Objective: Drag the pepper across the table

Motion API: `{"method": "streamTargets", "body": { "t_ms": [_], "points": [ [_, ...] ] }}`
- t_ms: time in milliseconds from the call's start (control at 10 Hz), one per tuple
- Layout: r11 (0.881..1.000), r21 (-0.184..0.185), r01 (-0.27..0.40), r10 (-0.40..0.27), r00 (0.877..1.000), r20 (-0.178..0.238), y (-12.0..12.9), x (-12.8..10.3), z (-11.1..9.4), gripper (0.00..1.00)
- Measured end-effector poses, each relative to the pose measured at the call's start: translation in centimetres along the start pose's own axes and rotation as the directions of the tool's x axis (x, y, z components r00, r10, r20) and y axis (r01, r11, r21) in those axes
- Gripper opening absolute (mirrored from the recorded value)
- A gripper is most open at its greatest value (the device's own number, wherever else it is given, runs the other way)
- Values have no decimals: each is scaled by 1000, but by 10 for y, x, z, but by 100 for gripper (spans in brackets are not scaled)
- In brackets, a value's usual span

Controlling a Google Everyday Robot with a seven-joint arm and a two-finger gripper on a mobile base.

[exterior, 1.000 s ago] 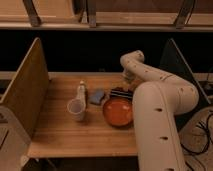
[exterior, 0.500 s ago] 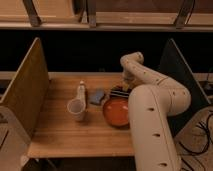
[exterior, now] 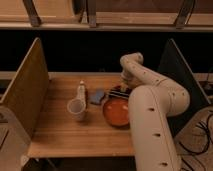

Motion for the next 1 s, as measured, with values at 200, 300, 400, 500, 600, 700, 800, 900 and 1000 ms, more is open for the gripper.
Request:
{"method": "streamTargets", "body": {
  "t_ms": [200,300,400,500,600,700,800,900,1000],
  "points": [
    [1000,-24,-4,4,1000,8,9,0,0,28],
    [999,-32,-8,8,1000,14,12,1,-1,18],
    [999,-43,-14,14,1000,16,16,3,-1,6],
    [999,-49,-16,17,1000,16,17,4,-1,1],
    [998,-56,-20,21,1000,17,20,5,-1,0],
    [998,-61,-21,23,1000,17,21,6,-1,0],
    [998,-65,-21,22,1000,17,22,7,-1,0],
    [997,-68,-18,20,1000,16,23,7,-1,0],
    [997,-73,-14,15,1000,16,24,7,-1,0]
  ]
}}
